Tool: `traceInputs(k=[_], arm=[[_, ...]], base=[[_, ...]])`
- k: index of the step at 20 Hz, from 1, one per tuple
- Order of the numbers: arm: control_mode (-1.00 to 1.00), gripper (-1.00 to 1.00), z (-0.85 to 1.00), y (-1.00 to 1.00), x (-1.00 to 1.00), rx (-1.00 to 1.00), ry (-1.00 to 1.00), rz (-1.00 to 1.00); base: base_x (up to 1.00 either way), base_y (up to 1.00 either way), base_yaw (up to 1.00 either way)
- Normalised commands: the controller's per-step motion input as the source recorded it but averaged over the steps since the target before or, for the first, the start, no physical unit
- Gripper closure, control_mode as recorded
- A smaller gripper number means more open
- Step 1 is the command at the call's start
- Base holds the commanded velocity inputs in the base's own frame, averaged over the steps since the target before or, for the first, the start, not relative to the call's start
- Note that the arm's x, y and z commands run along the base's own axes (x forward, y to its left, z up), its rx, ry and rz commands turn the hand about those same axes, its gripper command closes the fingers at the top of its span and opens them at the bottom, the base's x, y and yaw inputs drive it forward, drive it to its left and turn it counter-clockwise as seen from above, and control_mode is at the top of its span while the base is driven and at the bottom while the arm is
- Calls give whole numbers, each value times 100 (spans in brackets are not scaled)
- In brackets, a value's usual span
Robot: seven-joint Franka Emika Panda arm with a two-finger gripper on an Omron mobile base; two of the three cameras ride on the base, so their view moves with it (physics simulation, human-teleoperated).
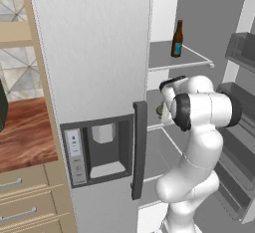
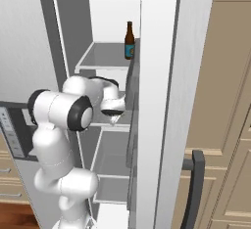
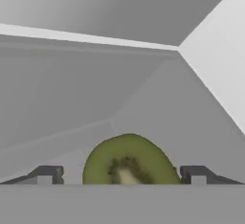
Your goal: Place the beers on the top shelf of the fridge to keep them out of children's reach, and place the kiwi on lower shelves for easy access.
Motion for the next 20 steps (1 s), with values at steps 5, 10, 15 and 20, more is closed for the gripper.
traceInputs(k=[5,10,15,20], arm=[[-100,-100,33,8,-79,-16,-13,0],[-100,-100,70,8,-88,-18,-5,0],[-100,-100,80,0,-40,-13,-9,0],[-100,-100,78,0,-62,-13,-5,0]], base=[[0,0,0],[0,0,0],[0,0,0],[0,0,0]])
